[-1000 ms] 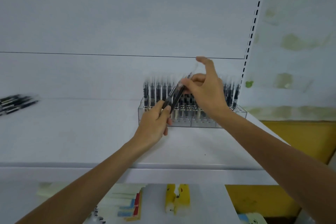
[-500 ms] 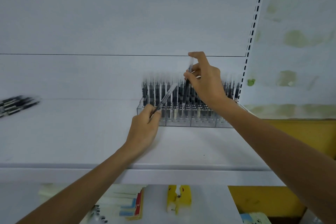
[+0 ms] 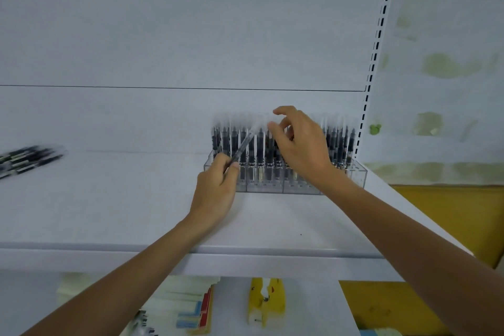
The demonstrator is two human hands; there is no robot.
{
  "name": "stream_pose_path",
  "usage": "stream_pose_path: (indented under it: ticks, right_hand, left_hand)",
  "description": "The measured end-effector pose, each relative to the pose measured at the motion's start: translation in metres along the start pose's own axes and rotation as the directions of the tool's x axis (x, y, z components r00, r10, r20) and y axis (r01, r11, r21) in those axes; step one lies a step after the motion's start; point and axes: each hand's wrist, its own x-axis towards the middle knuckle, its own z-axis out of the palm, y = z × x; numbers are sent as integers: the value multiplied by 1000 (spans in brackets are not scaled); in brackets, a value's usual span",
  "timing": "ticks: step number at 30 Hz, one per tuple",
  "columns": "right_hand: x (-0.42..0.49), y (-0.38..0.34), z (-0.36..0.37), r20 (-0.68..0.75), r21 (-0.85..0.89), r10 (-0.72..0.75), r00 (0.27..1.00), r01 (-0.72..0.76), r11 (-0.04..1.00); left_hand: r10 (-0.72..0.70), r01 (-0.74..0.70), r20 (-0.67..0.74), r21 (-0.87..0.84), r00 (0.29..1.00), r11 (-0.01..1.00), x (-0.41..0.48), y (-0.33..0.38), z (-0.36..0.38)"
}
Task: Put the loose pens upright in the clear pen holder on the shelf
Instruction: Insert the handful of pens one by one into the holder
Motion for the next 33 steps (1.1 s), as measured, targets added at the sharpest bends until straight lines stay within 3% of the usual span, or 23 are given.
stream_pose_path:
  ticks: [4,10,15,17,23,28,33]
  right_hand:
    - [-8,-15,0,181,376,183,966,-240,895]
    - [-6,-10,-12,192,549,219,957,-289,784]
    - [13,10,-25,-78,344,124,989,-90,935]
    - [16,17,-23,-114,281,85,990,-50,958]
    - [12,29,-11,-136,234,30,990,3,972]
    - [-1,30,6,118,25,-46,992,43,999]
    - [-8,32,11,87,-3,2,996,-2,1000]
  left_hand:
    - [86,-86,2,5,996,996,2,11,13]
    - [170,-195,179,132,969,972,-8,14,22]
    - [9,-317,526,499,851,807,-9,-7,23]
    - [-37,-302,534,533,845,790,-7,-7,24]
    - [0,-294,500,510,866,809,-7,-8,25]
    - [22,-292,479,499,878,816,-7,-9,27]
    - [67,-303,461,462,885,834,-7,-9,26]
